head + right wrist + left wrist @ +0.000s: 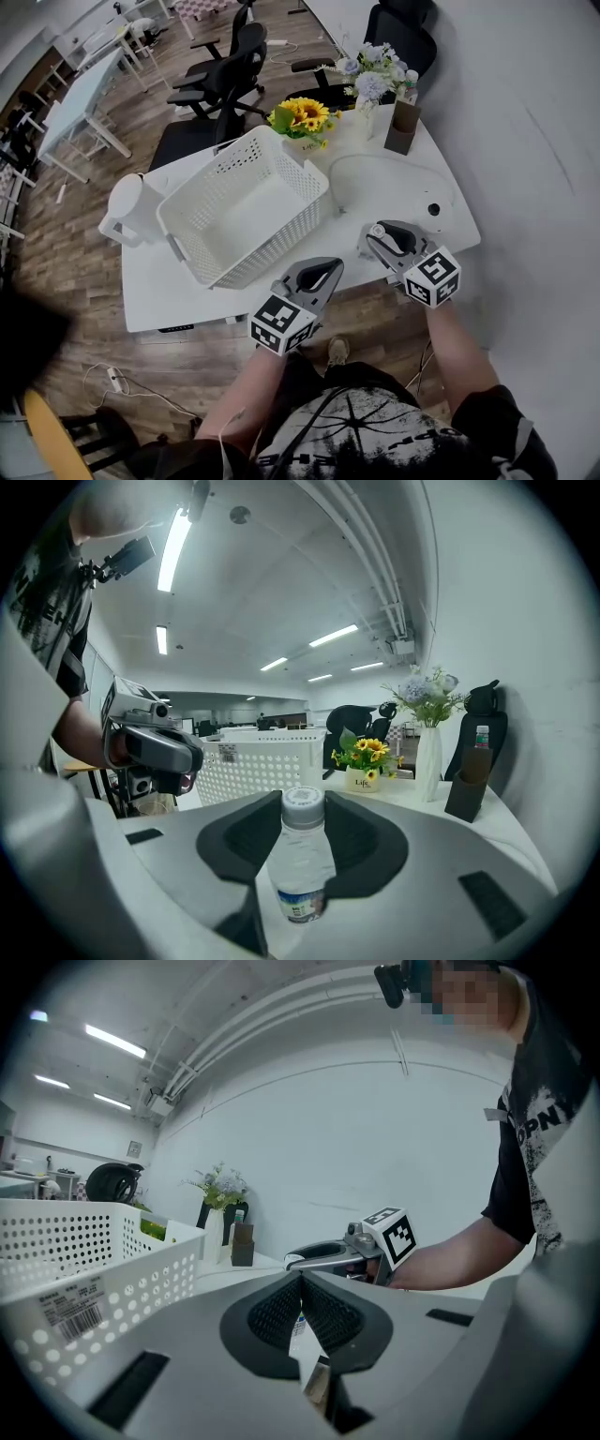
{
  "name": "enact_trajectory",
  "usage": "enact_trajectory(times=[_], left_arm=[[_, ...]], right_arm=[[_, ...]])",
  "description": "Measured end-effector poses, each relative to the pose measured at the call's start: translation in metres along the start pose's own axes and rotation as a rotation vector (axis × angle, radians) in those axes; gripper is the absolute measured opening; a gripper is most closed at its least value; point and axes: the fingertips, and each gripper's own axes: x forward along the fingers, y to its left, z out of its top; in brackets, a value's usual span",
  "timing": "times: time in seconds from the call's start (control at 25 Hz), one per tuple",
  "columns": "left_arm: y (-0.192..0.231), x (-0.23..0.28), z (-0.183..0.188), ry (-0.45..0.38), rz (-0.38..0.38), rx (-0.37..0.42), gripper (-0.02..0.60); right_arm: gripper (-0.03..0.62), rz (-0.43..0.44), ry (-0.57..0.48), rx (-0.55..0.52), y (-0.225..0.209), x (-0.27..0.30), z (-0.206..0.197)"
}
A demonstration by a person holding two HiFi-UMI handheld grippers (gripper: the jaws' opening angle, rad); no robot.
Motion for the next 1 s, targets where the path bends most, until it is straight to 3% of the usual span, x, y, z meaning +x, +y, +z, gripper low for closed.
enact_trajectory(times=[0.48, 0.76, 1.0], left_arm=[[0.003, -0.001, 0.02, -0.035, 0.013, 0.026, 0.009], [0.001, 0.002, 0.034, -0.055, 0.014, 0.057, 0.009], [0.0, 0.0, 0.04, -0.069, 0.03, 0.068, 0.009]], right_arm=[[0.152, 0.005, -0.005, -0.019, -0.001, -0.013, 0.019], [0.15, -0.098, -0.031, 0.026, -0.008, -0.04, 0.035], [0.041, -0.127, -0.068, 0.012, -0.003, -0.064, 0.043]])
